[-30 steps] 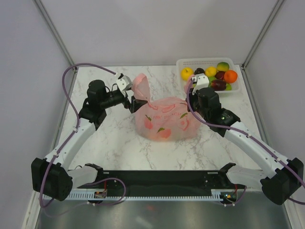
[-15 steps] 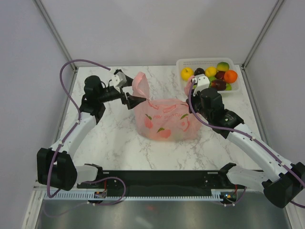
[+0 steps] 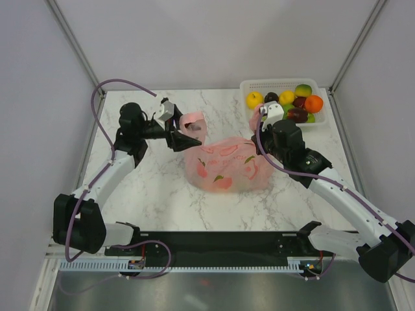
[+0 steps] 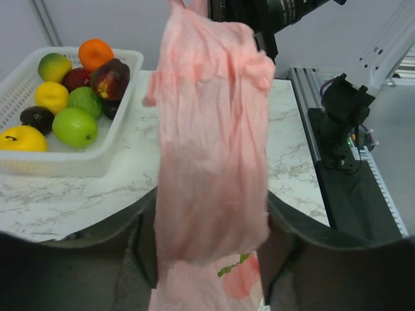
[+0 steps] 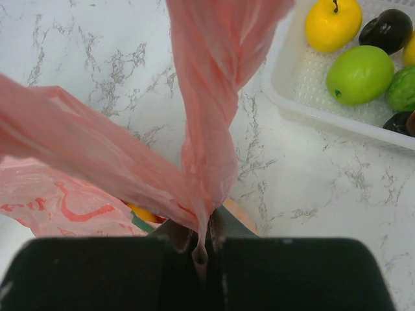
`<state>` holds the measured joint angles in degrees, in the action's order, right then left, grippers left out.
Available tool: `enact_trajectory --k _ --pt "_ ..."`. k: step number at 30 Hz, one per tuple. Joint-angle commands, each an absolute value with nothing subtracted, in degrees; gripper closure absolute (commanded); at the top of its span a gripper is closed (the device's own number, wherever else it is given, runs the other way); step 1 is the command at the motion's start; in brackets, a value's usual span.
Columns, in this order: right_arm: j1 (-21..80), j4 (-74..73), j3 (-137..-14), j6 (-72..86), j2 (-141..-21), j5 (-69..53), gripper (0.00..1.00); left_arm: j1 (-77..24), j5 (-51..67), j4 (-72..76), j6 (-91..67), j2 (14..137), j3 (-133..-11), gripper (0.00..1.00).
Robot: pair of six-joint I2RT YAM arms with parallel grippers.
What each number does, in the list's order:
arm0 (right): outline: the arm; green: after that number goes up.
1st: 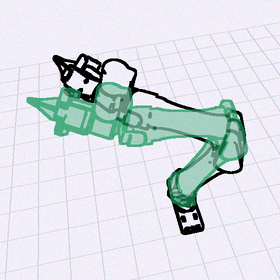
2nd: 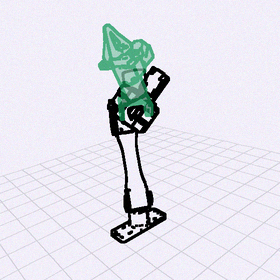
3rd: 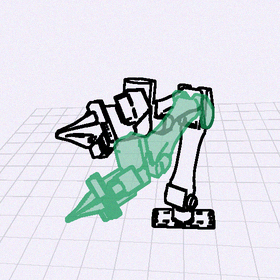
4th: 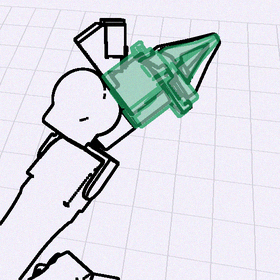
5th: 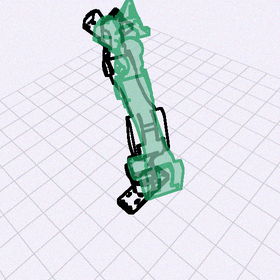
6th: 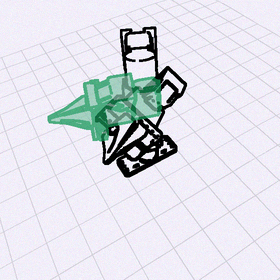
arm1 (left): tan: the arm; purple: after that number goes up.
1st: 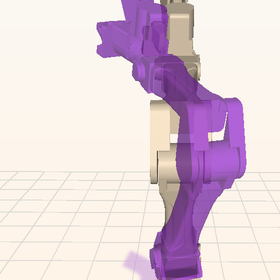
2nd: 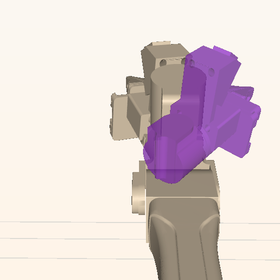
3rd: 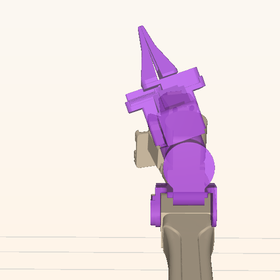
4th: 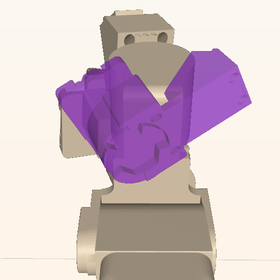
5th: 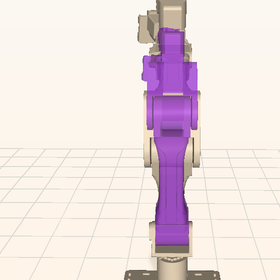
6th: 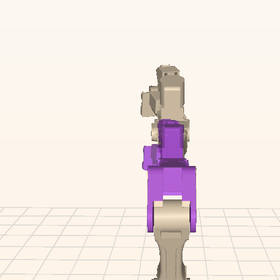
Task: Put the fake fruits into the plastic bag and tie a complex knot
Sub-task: Adjust the plastic bag at the center of the board, then tie the plastic bag at the center of the board.
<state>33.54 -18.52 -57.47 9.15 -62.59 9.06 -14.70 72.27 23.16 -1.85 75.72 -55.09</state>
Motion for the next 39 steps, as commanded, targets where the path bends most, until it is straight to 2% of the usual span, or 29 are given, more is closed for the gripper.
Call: enact_trajectory --k 1,2,4,10,11,14,17,22,25,28,38,39 --pt "33.4 -17.58 -60.21 9.4 -61.96 8.53 1.0 -15.47 70.24 25.23 -5.45 74.8 -54.93 0.44" --pt "33.57 -17.58 -60.21 9.49 -61.96 8.61 1.0 -15.64 68.66 24.96 -5.71 74.53 -55.11 0.54" --pt "33.49 -17.58 -60.38 9.75 -62.14 8.18 1.0 -16.34 65.41 22.17 -6.24 73.74 -55.37 0.98" --pt "33.49 -17.84 -61.43 11.16 -63.98 3.18 1.0 -23.26 47.67 6.26 3.22 69.09 -59.23 0.98" --pt "33.49 -17.93 -61.7 11.42 -64.33 2.56 1.0 -24.68 39.89 1.63 4.56 68.39 -60.54 0.98" --pt "33.49 -17.93 -62.23 12.56 -65.65 0.36 1.0 -31.44 26.42 -5.6 10.79 67.32 -64.75 0.98" --pt "33.57 -17.93 -63.1 14.93 -66.7 0.09 1.0 -39.27 0.45 -12.82 17.65 67.94 -68.54 0.98" --pt "34.63 -19.33 -65.21 19.24 -69.43 2.45 1.0 -44.73 -22.35 -14.06 28.46 69.51 -71.27 0.98" --pt "35.86 -21.18 -66.44 19.08 -70.22 5.36 1.0 -47.28 -26.63 -13.8 34.36 69.87 -68.92 0.98" --pt "37.0 -22.41 -67.15 18.46 -71.19 7.29 1.0 -48.78 -23.74 -12.48 34.63 69.35 -65.15 0.98" --pt "37.44 -20.75 -65.04 14.15 -71.19 1.76 1.0 -55.02 -24.44 -8.88 35.6 68.12 -58.19 0.98" --pt "37.44 -20.57 -64.95 14.15 -70.93 1.76 1.0 -55.02 -23.48 -8.7 34.73 67.42 -57.92 0.93"
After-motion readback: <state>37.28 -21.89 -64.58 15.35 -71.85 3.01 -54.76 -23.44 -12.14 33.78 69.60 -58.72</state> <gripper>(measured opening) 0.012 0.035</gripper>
